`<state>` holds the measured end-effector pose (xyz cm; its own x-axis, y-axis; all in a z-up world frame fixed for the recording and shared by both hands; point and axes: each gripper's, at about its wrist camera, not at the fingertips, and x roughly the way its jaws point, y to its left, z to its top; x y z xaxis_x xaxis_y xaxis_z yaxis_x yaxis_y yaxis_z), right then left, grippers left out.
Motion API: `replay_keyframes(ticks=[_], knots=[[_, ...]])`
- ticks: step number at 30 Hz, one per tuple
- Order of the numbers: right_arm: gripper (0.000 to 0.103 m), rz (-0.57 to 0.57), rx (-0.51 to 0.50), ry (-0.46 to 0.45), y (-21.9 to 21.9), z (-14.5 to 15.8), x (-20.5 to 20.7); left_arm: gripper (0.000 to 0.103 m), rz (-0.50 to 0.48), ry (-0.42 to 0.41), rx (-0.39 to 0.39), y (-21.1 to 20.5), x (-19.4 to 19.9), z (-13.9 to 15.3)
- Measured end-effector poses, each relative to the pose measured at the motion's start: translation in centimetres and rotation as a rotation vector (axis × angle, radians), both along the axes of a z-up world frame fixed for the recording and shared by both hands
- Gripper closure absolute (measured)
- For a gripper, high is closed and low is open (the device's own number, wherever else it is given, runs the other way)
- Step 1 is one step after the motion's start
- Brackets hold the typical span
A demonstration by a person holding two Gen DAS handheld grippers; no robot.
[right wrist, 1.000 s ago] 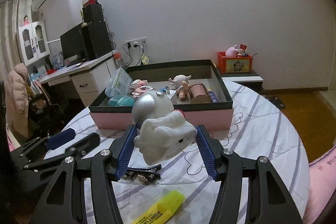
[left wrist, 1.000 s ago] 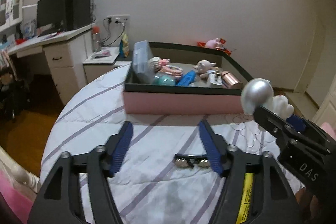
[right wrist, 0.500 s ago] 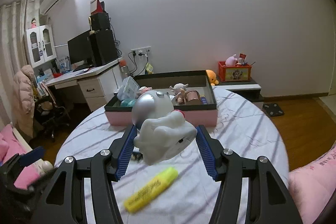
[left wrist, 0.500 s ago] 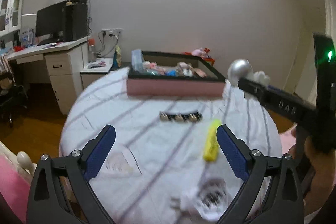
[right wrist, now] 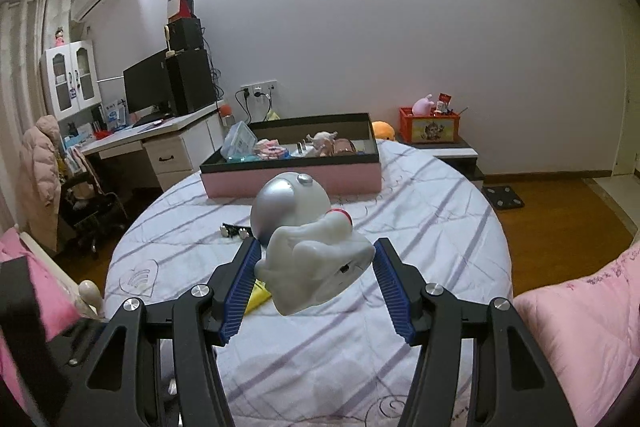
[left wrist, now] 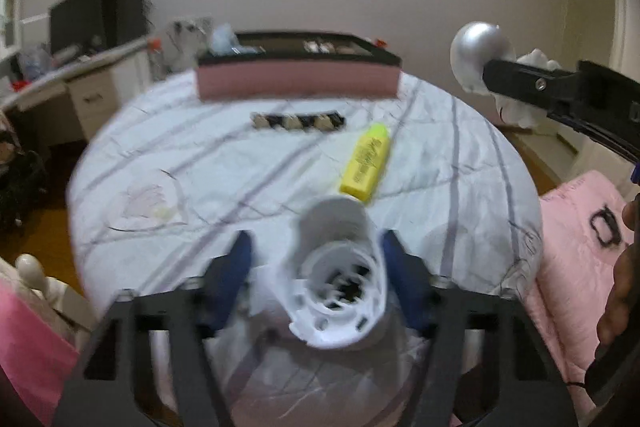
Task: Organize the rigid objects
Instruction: 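Lift both held items and carry them over the pink box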
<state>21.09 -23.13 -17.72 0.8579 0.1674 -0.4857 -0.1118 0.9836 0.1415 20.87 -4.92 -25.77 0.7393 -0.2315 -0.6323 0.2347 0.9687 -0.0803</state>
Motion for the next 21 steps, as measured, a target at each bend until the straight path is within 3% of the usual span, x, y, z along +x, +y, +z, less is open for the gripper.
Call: replay_keyframes(ticks=[5,11,21], knots=[[0.044,-0.002,0.003,0.001,-0.4,-0.1,0.5,0.043,0.002,-0.028,0.012,0.3,1.0,1.2],[0.044,0.004,0.01,0.005,-0.1,-0.2,2.5,0.043,0.052,-0.111,0.011,1.5,3.8,4.8],[0.044,0.035,-0.018,-0.022,1.2,1.7,8.2,0.043,0.076,-0.187,0.023,2.2,11.3,9.4]])
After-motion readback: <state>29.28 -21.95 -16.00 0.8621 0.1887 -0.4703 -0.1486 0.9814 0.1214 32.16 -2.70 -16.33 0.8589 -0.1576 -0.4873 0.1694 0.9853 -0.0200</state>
